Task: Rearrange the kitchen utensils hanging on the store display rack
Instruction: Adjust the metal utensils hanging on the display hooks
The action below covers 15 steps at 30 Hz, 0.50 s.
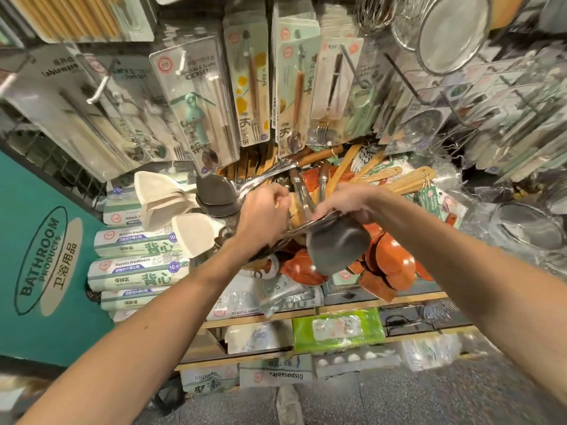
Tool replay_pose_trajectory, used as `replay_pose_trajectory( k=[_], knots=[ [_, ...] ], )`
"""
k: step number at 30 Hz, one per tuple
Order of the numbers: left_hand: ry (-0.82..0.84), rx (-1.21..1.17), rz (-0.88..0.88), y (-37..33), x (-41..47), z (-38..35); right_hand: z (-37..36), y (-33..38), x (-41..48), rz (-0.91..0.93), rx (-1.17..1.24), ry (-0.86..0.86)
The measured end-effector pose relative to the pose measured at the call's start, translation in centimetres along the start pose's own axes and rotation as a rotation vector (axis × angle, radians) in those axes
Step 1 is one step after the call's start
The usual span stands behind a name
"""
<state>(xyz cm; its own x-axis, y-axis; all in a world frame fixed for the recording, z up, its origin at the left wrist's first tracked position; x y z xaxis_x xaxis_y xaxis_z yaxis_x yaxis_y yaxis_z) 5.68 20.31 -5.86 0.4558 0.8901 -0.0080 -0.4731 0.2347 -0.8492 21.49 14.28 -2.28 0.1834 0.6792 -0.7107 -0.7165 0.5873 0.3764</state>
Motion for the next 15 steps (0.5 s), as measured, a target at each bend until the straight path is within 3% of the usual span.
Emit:
replay_pose_trajectory(
  k=[3,6,11,15],
  knots=[
    [0.133,-0.521,0.373,0.0,0.4,-2.1,-0.2,-0.8,-1.8,-0.037,-0.01,-0.012],
    [0.234,-0.739,0.647,-0.1,0.1,-3.7,-0.9,-1.7,-3.3,-0.047,0.025,0.048],
    [0.305,-0.837,0.761,-1.6,-1.1,-4.9,-1.5,-2.6,-5.7,0.061,0.052,0.03],
    [0.358,-1.164,0.842,-5.2,-3.1,-5.8,-2.8,-3.5,-8.3,0.234,0.098,0.018]
  ],
)
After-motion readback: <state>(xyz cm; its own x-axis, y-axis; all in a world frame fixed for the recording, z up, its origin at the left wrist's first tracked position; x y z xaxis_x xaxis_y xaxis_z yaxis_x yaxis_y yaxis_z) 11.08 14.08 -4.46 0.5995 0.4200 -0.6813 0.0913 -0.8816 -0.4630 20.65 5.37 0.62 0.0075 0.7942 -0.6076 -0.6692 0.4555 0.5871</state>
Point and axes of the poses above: each hand's wrist, its own x-axis towards the middle knuckle, its own z-axis out of the back of the hand, y = z × x, the point moved 3 cm from there along x, towards the middle knuckle, and after that the axes turned 14 degrees about -x, right-handed, at the moved point
